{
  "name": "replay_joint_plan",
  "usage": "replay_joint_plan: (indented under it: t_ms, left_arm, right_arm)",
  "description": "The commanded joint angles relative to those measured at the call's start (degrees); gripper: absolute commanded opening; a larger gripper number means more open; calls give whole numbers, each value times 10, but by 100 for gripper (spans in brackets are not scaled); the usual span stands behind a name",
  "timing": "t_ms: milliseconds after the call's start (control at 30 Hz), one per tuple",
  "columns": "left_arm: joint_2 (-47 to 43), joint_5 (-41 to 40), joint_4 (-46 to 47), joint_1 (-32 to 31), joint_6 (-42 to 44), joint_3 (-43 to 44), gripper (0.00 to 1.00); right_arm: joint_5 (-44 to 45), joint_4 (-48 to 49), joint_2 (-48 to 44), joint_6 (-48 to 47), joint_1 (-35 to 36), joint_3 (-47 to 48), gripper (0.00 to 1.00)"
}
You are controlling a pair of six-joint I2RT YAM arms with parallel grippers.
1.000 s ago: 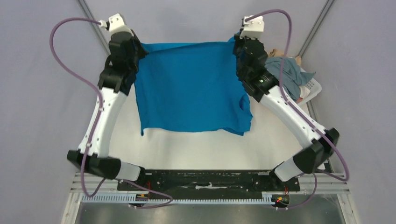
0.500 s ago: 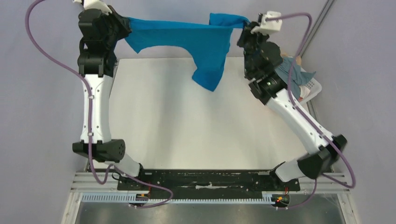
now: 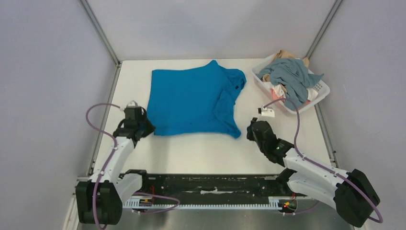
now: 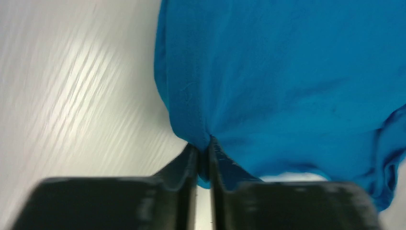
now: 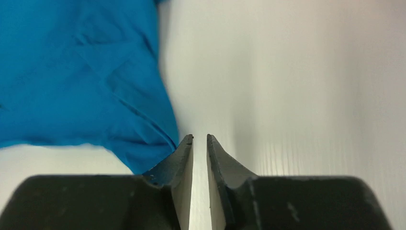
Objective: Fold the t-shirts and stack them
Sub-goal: Flatten out the tshirt
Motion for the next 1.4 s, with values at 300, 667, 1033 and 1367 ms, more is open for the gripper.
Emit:
replay_joint_plan:
  t_ms: [300,667,1033,1367]
  left_arm:
    - [-160,-21,-67,4,-107,-86,82]
    - [-88,114,59,-23,-109,-78,84]
    - [170,111,172,-65,-111,-104,85]
    - [181,85,156,-65,-107,-111,86]
  right_arm:
    - [-4,-87,7,-21,68,33,90]
    - [-55,-37,293,-256,149,247,98]
    - [98,-97,459,-239,156,343,98]
    - [65,-80,386,-164,52,221,98]
